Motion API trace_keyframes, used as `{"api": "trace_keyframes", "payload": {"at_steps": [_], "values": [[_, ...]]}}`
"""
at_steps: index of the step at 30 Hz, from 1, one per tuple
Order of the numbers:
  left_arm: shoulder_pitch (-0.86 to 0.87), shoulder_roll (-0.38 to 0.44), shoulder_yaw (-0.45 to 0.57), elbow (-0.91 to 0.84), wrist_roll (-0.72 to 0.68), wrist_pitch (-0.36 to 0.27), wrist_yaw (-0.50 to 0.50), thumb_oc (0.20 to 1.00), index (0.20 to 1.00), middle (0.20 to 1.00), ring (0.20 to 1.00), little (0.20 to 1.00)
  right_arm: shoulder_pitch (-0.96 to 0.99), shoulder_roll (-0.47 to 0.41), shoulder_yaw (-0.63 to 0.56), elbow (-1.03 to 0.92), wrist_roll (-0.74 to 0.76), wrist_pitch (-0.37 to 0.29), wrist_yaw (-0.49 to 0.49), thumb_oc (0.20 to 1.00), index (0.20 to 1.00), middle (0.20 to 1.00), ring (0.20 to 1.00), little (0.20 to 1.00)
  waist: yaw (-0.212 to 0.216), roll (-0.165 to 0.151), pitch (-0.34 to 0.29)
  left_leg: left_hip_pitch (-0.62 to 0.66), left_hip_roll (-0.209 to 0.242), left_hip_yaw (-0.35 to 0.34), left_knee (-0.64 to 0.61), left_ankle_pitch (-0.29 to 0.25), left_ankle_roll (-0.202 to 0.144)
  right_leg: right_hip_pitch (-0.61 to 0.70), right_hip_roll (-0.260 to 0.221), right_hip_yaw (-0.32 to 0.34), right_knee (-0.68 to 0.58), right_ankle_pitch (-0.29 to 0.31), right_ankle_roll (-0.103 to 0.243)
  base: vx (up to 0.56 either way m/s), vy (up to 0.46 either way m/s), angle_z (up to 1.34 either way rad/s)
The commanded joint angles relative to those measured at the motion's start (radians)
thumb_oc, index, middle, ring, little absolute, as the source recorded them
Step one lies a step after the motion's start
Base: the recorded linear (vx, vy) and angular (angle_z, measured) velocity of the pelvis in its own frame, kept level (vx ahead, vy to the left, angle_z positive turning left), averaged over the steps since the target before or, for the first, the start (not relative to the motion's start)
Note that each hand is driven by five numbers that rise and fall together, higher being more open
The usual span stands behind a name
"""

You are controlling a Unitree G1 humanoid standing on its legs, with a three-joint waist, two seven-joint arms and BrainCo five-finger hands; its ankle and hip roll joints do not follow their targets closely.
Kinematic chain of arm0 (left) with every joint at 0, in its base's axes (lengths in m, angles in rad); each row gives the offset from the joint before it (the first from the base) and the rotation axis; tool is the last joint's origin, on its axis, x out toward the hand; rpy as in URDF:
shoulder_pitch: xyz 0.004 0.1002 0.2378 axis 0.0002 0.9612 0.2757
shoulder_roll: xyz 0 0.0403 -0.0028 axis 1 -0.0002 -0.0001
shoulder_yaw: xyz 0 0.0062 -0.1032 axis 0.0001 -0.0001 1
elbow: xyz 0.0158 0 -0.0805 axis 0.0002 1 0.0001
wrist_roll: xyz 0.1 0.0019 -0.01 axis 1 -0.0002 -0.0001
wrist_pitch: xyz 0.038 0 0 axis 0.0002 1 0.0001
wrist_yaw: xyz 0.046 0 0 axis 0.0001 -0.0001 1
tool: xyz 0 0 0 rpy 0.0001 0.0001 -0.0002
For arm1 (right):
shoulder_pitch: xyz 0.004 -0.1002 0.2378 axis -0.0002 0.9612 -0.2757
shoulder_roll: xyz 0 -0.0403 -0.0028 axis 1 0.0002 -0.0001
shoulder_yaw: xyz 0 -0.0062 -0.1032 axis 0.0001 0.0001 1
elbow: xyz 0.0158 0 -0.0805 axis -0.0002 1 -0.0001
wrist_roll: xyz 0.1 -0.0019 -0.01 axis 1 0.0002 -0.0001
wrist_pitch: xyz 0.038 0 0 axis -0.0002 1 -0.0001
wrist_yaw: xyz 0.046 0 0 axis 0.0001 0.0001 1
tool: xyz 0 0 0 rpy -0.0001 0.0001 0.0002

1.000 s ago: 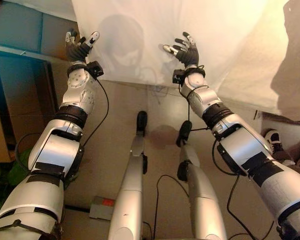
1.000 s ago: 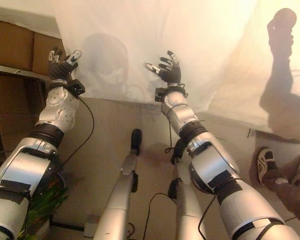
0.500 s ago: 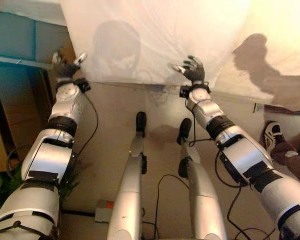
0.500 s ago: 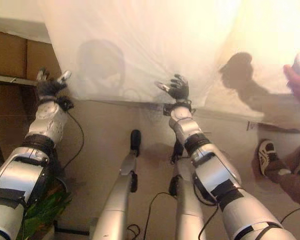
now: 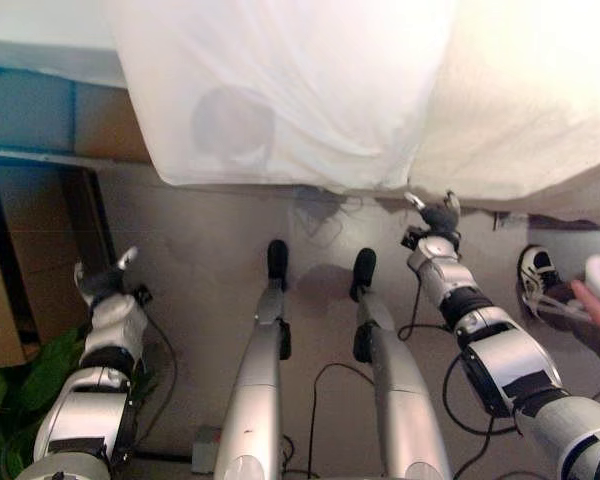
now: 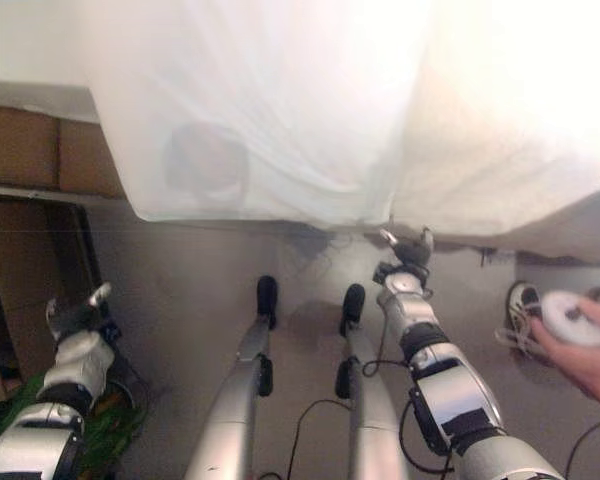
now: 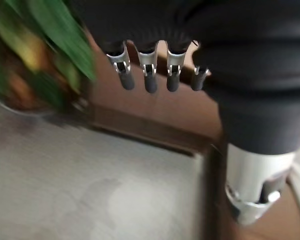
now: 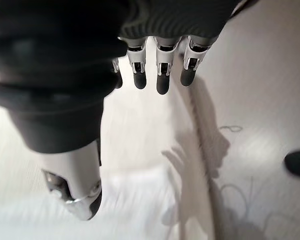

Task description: Make the bed

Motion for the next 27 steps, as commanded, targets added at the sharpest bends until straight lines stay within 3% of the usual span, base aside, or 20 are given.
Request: {"api": "trace_keyframes", "payload": {"at_steps": [1,8,12,18,22,27], "values": [[0.056,-0.052,0.003,0.046,0.092,0.01,-0.084,1.0,1.0,1.0,1.0,1.0,0.092,-0.071,0.004,-0.011,-0.132,0.03,0.061,1.0,1.0,1.0,1.0,1.0,0.013,0.017,-0.002,0.011,-0.078,0.03,0.156,-0.188,0.02,0.079,-0.037,-0.055,-0.074,0.003,0.091,0.0,-0.056,-0.06],[0.235,-0.167,-0.069,0.03,0.221,0.011,-0.232,1.0,1.0,1.0,1.0,1.0,0.367,-0.139,0.029,0.002,-0.319,0.069,0.236,1.0,1.0,1.0,1.0,1.0,-0.007,0.05,-0.002,0.289,-0.063,0.011,0.088,-0.163,0.019,0.286,-0.028,-0.059,0.046,-0.112,0.068,0.01,-0.085,-0.04],[0.303,-0.185,-0.149,0.021,0.38,0.017,-0.291,1.0,1.0,1.0,1.0,1.0,0.515,-0.138,0.033,0.078,-0.401,0.082,0.329,1.0,1.0,1.0,1.0,1.0,-0.017,0.056,-0.082,0.413,-0.043,-0.023,0.034,-0.128,0.005,0.403,-0.013,-0.077,0.084,-0.183,0.048,0.02,-0.215,0.2],[0.358,-0.221,-0.186,0.054,0.522,0.035,-0.336,1.0,1.0,1.0,1.0,1.0,0.662,-0.103,0.012,0.158,-0.472,0.11,0.403,1.0,1.0,1.0,1.0,1.0,-0.024,0.023,-0.211,0.521,-0.026,-0.017,0.002,-0.109,-0.015,0.56,0.02,-0.087,-0.041,-0.16,0.048,0.0,-0.184,0.12],[0.373,-0.244,-0.227,0.085,0.613,0.049,-0.348,1.0,1.0,1.0,1.0,1.0,0.701,-0.094,0.026,0.185,-0.524,0.122,0.434,1.0,1.0,1.0,1.0,1.0,-0.034,0.013,-0.281,0.583,-0.053,-0.005,-0.001,-0.138,-0.001,0.617,0.036,-0.062,-0.088,-0.142,0.052,0.02,-0.062,-0.24],[0.388,-0.257,-0.233,0.118,0.649,0.065,-0.368,1.0,1.0,1.0,1.0,1.0,0.704,-0.081,0.053,0.223,-0.583,0.144,0.463,1.0,1.0,1.0,1.0,1.0,-0.03,0.009,-0.362,0.664,-0.061,-0.008,-0.093,-0.141,0.026,0.667,0.062,-0.024,-0.141,-0.119,0.063,0.03,0.003,-0.28]]}}
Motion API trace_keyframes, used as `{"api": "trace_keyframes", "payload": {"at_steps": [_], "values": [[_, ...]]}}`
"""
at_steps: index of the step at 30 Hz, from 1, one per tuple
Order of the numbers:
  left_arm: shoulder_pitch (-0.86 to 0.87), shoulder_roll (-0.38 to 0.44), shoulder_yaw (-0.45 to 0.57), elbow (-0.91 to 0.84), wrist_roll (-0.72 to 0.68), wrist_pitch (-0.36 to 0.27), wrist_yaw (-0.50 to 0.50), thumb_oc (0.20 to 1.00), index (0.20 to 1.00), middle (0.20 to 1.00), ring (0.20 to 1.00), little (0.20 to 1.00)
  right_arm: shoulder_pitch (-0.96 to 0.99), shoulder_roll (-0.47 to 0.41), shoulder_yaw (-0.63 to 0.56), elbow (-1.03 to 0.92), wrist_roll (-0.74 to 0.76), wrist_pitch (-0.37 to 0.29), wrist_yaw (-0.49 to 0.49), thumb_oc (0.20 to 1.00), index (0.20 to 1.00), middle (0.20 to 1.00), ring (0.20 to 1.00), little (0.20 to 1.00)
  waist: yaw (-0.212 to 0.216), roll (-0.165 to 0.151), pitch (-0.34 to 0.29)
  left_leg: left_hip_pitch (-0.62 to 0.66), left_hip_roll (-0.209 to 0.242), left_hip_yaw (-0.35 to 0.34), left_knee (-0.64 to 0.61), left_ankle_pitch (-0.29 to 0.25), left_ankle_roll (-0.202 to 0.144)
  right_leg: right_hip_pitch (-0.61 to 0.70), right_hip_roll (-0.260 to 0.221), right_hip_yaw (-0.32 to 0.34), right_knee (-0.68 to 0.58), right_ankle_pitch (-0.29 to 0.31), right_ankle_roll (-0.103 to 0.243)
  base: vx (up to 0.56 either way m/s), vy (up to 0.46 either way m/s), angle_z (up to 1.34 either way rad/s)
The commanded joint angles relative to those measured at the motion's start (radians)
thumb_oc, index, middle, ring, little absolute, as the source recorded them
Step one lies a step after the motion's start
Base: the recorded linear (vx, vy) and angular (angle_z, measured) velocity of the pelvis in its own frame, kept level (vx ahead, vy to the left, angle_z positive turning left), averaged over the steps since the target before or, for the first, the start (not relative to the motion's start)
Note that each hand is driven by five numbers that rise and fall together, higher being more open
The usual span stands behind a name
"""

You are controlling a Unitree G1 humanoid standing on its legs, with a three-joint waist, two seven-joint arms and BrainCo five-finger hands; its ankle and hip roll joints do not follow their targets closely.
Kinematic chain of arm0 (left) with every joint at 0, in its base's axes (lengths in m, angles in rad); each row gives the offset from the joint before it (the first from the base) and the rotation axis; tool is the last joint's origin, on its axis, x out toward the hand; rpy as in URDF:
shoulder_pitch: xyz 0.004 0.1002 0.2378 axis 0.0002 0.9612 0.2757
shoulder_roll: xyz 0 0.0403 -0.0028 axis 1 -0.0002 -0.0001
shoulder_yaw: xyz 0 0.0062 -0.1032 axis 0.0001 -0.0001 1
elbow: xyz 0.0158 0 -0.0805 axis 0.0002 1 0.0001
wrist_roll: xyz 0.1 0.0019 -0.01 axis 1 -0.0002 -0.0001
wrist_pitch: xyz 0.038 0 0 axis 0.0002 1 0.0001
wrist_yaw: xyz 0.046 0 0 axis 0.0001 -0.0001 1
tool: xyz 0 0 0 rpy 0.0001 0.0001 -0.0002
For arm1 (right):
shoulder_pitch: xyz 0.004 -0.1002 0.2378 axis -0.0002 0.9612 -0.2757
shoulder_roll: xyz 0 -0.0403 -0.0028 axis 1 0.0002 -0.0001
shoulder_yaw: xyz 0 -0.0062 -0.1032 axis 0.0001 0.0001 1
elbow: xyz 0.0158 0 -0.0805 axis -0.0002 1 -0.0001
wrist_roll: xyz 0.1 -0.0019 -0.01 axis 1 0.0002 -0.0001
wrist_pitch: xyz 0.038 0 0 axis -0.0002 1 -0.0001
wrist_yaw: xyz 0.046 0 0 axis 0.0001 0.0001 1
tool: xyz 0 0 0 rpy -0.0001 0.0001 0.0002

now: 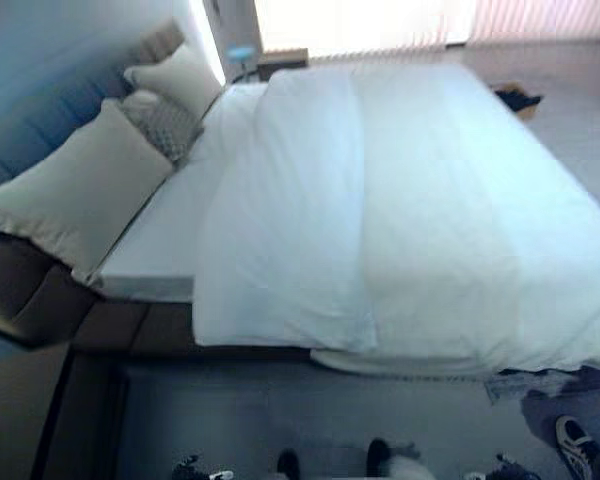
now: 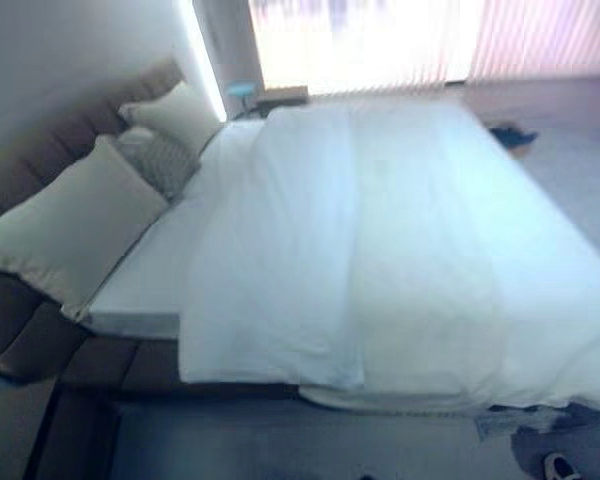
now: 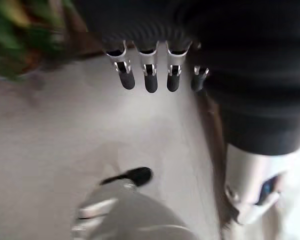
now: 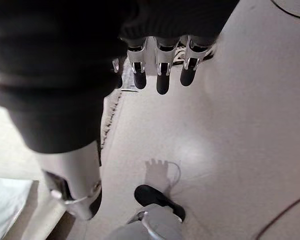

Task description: Make the bed

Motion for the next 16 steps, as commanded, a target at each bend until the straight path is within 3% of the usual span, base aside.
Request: {"api": "trace_keyframes", "payload": {"at_steps": [1,16], "values": [[-0.027,0.016,-0.006,0.014,0.062,0.01,-0.012,1.0,1.0,1.0,1.0,1.0,-0.085,0.003,0.012,0.021,-0.057,0.01,0.016,1.0,1.0,1.0,1.0,1.0,0.006,-0.044,-0.004,0.03,-0.083,0.021,-0.046,0.023,0.037,0.158,0.022,0.037,-0.192,0.058,0.094,0.02,0.034,-0.3],[-0.032,0.012,0.001,0.059,0.076,0.031,-0.015,1.0,1.0,1.0,1.0,1.0,-0.104,0.082,0.044,0.015,-0.036,0.019,0.034,1.0,1.0,1.0,1.0,1.0,0.017,-0.068,-0.063,0.066,-0.093,0.022,-0.09,0.015,0.05,0.201,0.022,0.045,-0.248,0.085,0.103,0.01,0.029,0.03]]}}
